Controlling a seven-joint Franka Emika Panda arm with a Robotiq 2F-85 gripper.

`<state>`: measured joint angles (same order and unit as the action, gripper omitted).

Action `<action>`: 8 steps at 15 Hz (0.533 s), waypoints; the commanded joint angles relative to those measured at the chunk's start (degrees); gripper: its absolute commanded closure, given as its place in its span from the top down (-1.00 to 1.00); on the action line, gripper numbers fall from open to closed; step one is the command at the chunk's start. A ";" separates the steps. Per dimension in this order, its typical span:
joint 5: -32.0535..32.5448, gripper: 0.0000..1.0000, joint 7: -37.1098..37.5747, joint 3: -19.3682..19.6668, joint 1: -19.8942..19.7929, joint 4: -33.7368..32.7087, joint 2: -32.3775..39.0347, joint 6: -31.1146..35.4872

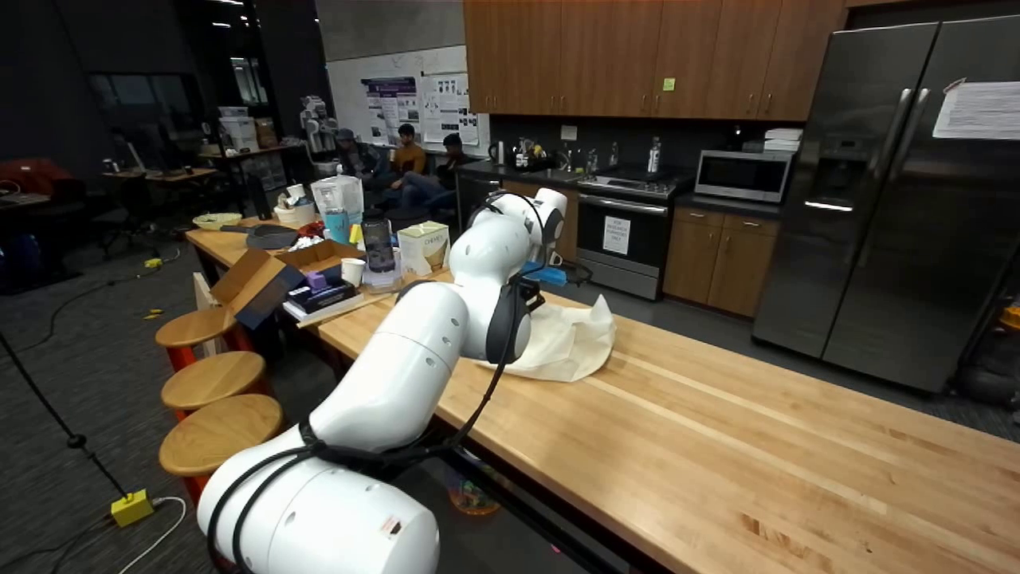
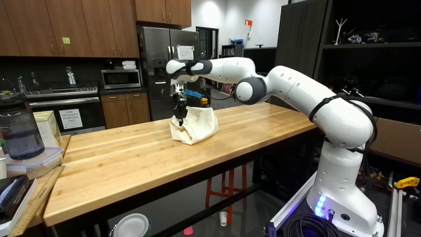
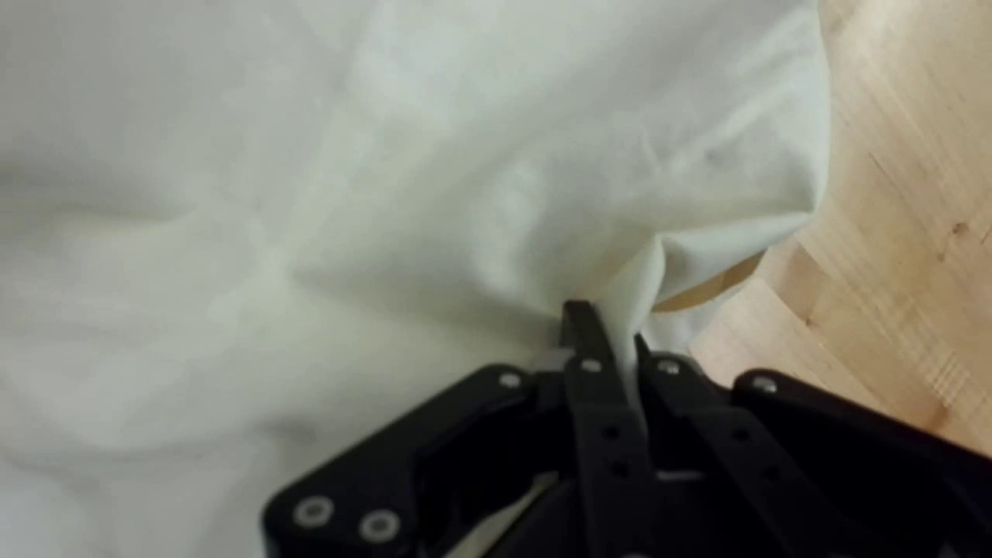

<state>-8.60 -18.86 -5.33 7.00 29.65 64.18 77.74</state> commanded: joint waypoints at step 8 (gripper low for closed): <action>-2.09 -0.98 10.74 2.07 -7.17 1.30 1.17 -8.66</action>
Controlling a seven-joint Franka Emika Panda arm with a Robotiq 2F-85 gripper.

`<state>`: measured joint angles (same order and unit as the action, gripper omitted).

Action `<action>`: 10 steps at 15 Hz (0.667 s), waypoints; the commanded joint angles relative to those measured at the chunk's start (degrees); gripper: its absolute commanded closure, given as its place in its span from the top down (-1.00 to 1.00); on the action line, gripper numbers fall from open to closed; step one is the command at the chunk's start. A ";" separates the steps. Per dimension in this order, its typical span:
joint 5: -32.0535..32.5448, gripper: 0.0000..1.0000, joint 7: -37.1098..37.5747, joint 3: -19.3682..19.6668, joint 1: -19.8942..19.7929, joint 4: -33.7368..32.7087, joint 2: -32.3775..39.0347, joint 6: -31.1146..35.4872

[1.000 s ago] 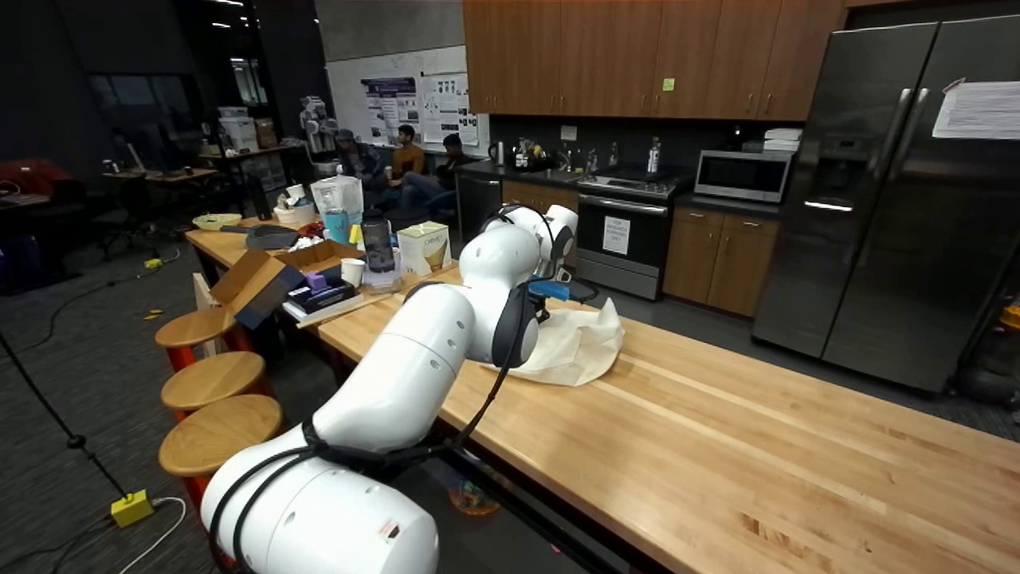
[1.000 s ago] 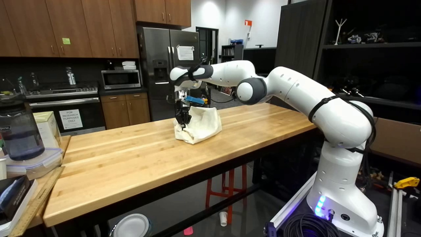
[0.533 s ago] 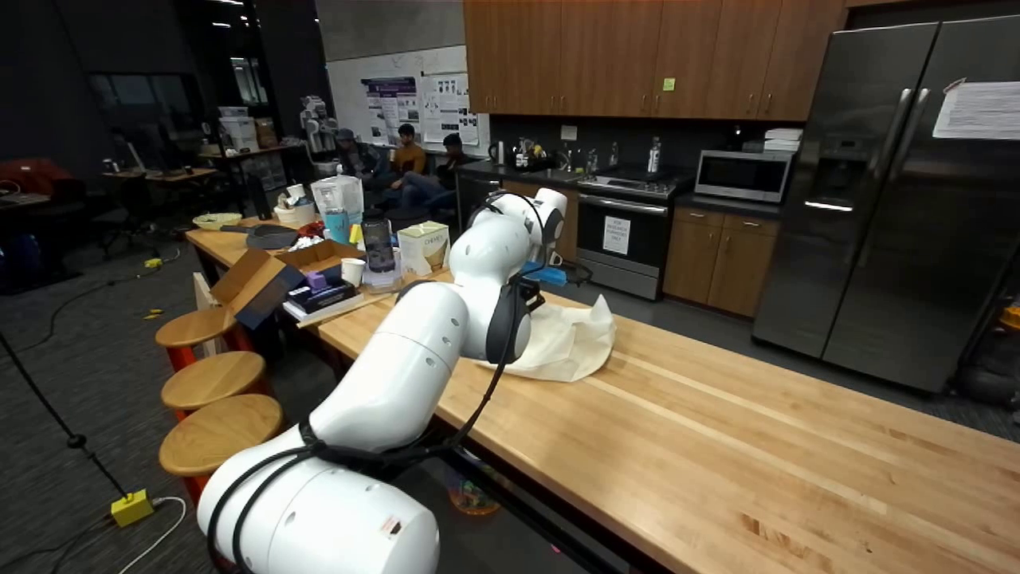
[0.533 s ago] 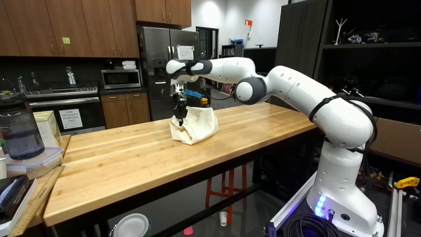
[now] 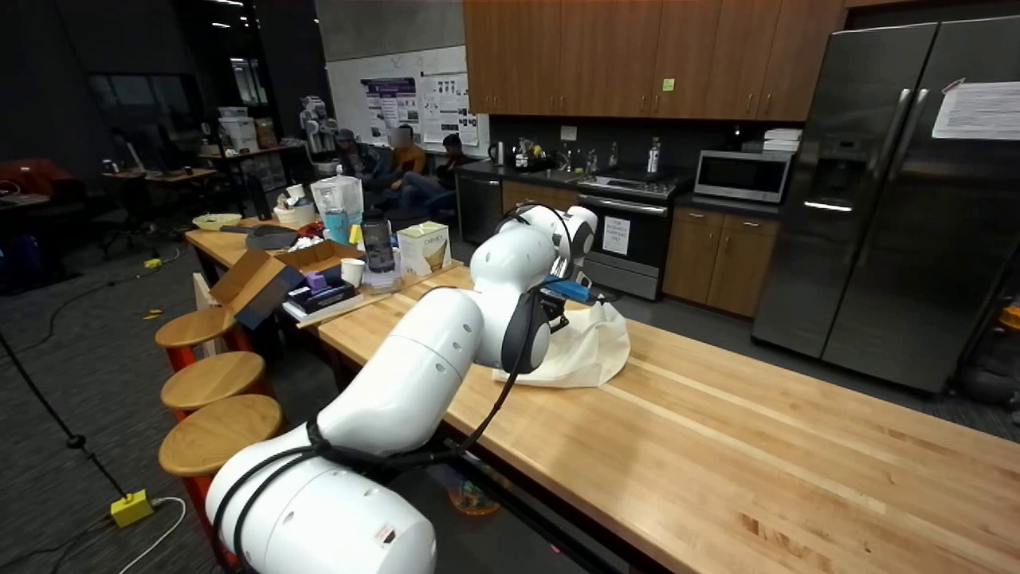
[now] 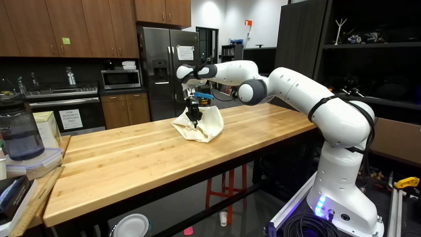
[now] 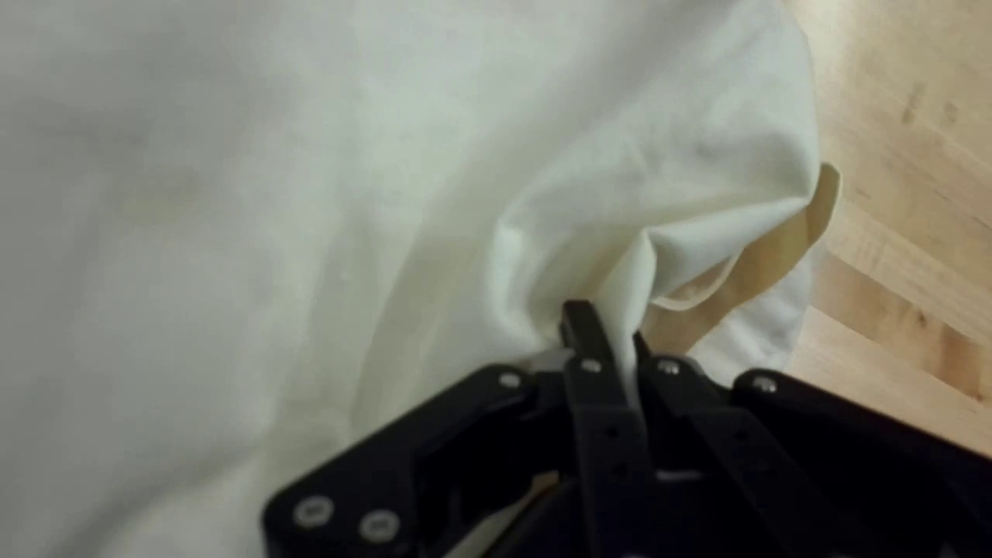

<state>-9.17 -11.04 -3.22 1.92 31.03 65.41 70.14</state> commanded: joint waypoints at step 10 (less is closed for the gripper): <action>-4.02 -0.98 14.84 0.23 -8.26 -2.47 -0.76 2.99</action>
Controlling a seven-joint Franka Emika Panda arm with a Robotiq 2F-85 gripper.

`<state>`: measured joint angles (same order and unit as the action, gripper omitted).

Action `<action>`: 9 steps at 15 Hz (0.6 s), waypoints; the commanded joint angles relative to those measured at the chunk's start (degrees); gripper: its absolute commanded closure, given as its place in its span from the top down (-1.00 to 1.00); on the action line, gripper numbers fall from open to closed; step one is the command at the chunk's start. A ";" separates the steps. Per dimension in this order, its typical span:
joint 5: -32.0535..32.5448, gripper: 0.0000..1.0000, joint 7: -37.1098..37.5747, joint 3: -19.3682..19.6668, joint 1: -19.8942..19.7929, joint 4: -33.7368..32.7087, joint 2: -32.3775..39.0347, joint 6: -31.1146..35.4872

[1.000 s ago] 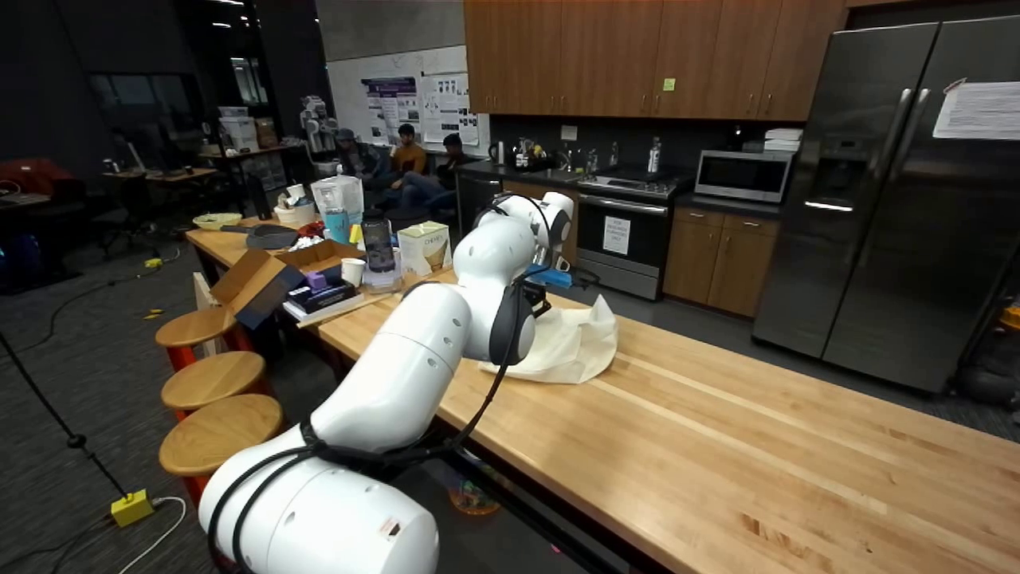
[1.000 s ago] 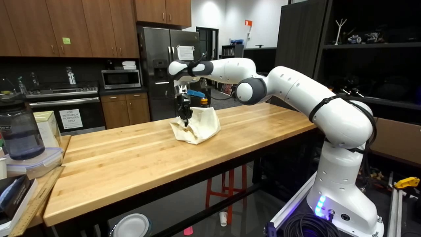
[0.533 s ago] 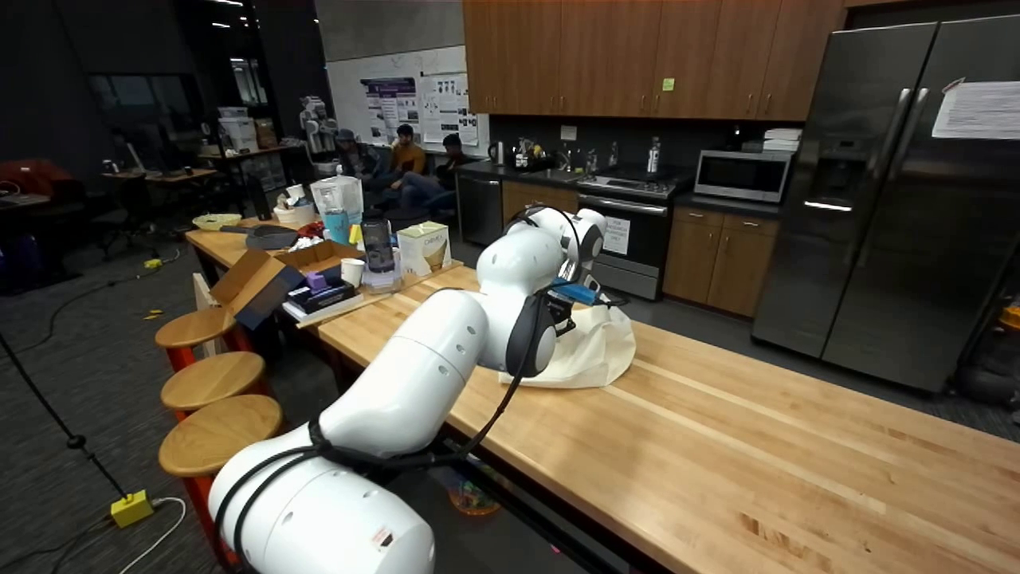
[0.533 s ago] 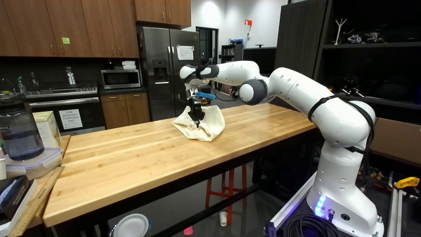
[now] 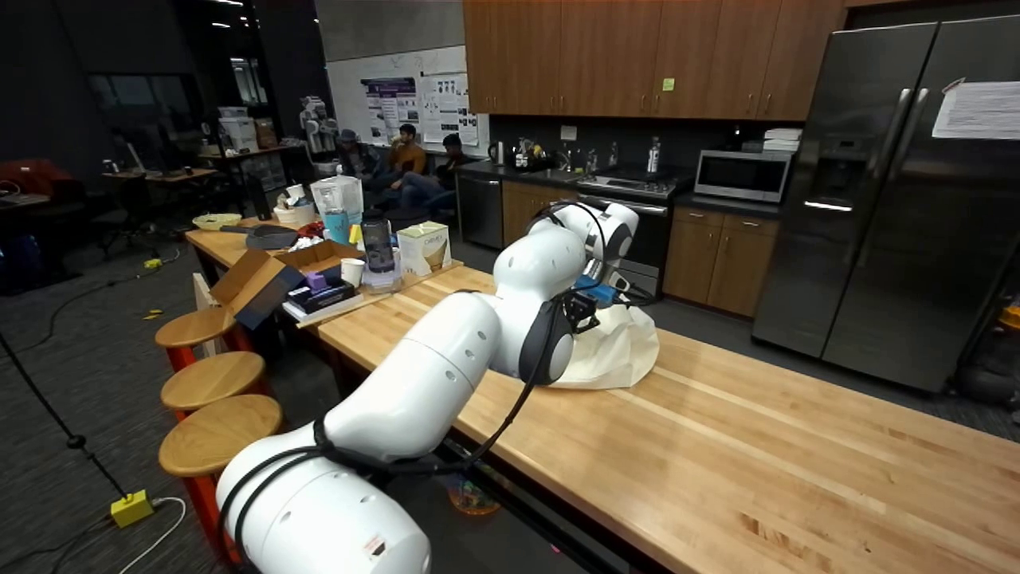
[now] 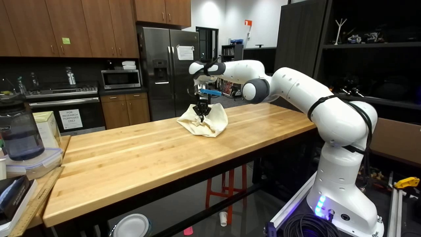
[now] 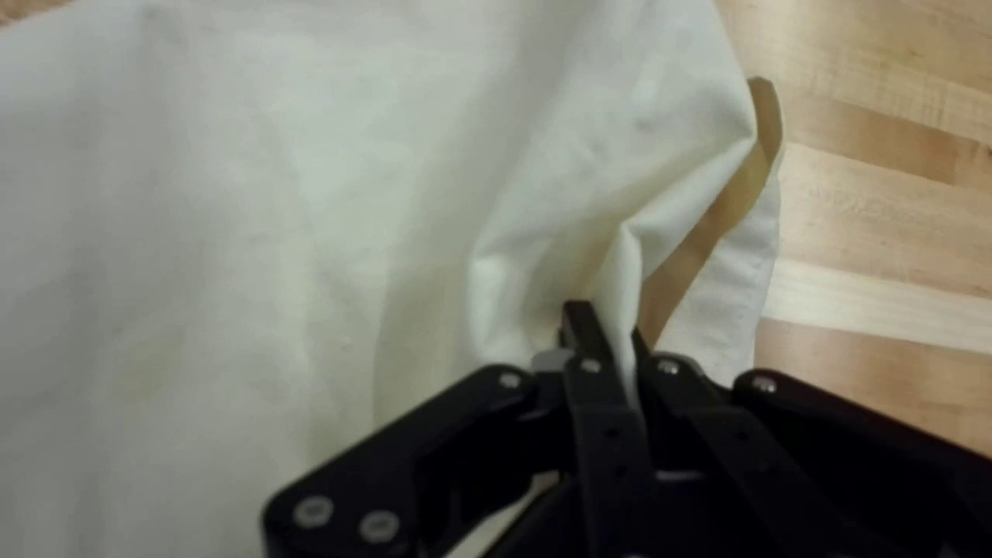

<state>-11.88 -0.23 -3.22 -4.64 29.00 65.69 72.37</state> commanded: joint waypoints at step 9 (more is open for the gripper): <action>-4.67 -0.98 21.34 -0.75 -10.44 -9.42 4.12 2.31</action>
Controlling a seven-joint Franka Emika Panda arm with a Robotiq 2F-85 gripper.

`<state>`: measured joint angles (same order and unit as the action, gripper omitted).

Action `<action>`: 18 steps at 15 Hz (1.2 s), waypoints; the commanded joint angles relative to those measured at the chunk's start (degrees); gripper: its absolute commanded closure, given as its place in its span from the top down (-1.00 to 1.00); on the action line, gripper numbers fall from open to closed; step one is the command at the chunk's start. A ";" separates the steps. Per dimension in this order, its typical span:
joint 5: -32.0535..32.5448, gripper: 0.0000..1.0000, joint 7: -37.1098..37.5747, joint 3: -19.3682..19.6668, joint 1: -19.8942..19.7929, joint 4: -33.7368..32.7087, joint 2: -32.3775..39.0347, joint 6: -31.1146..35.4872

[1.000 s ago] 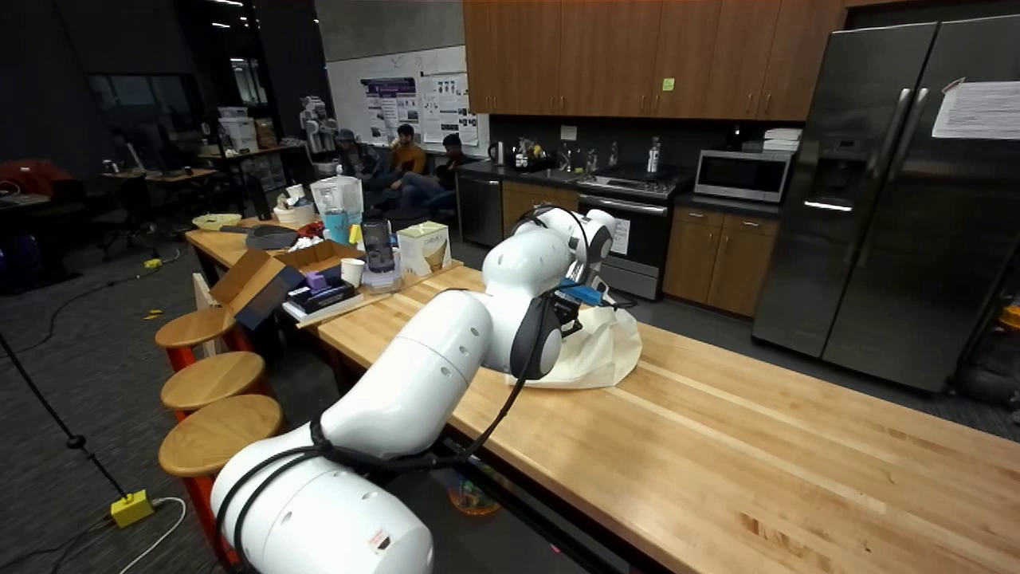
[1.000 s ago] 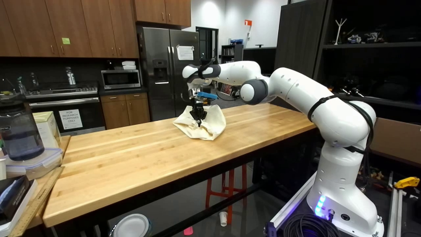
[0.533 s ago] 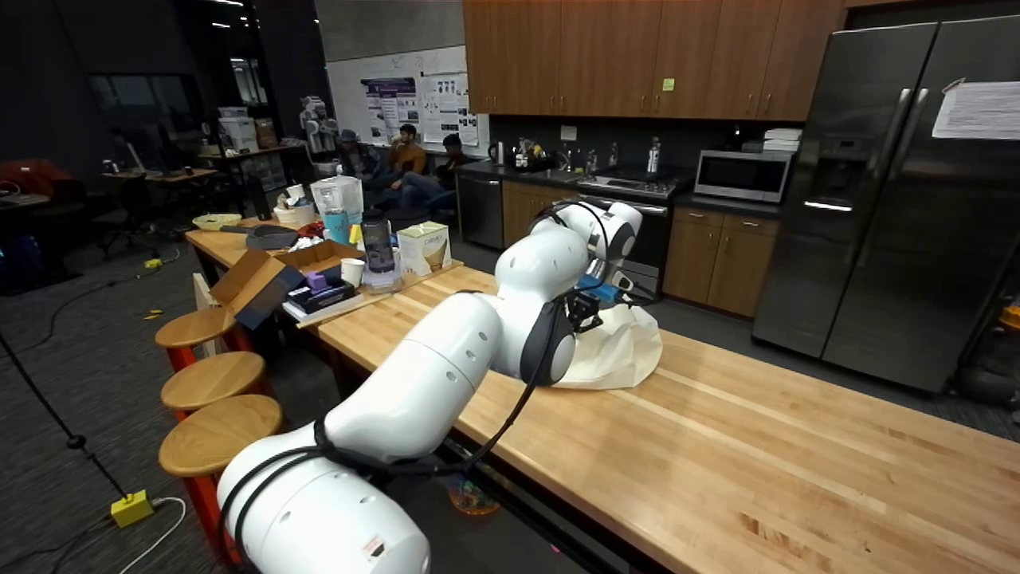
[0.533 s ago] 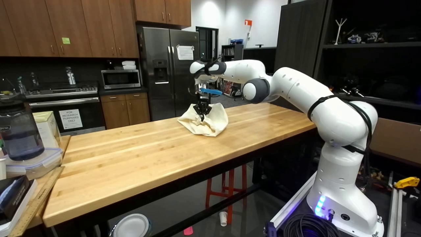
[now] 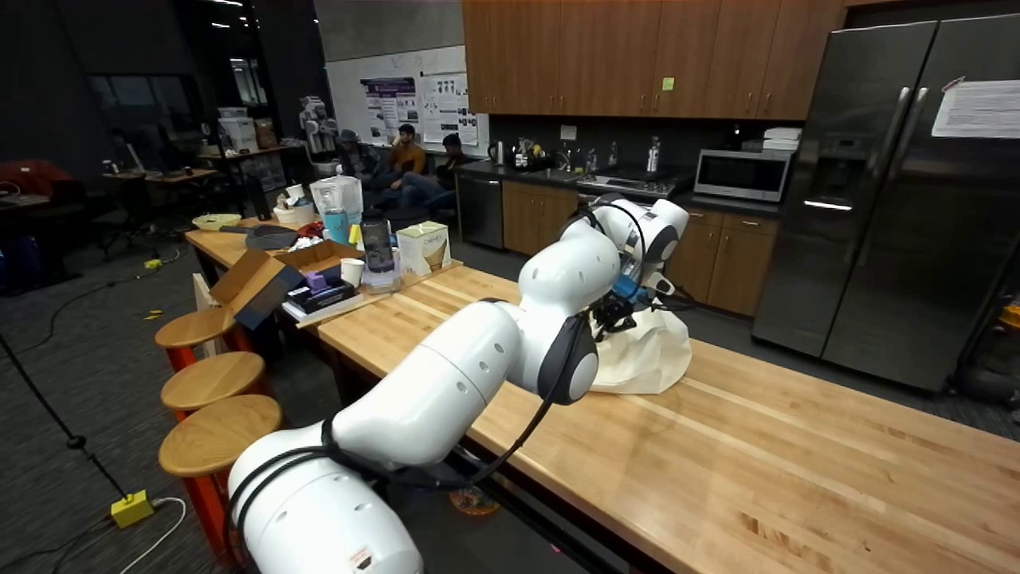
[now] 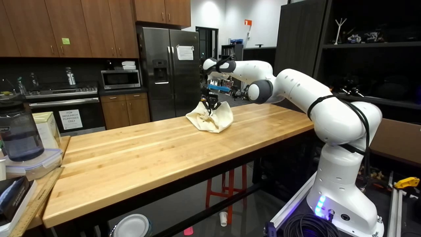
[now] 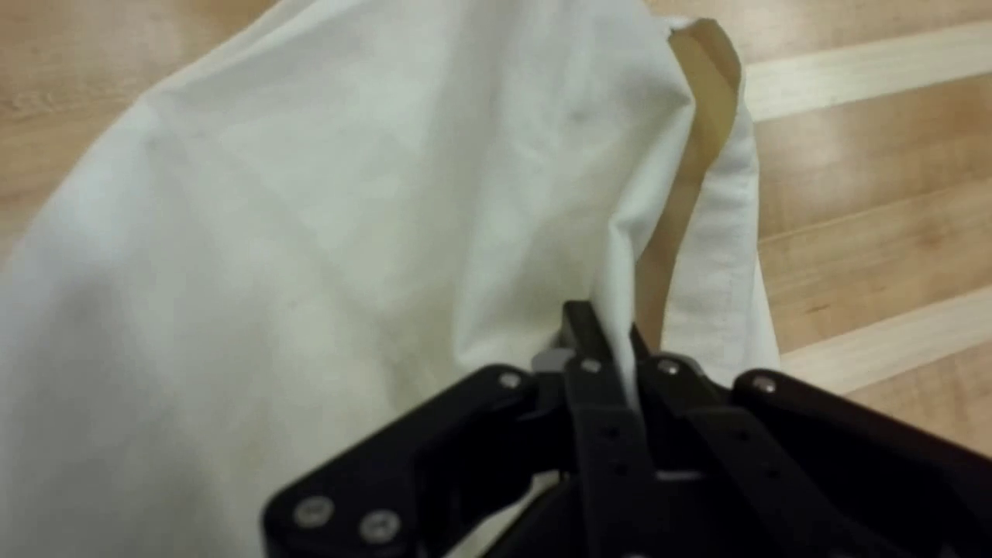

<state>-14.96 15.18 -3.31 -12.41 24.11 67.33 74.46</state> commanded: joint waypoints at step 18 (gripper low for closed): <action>-1.83 -0.98 8.35 -4.86 6.84 1.22 3.16 -0.70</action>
<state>-17.09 26.08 -7.29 -7.69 23.97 70.88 75.72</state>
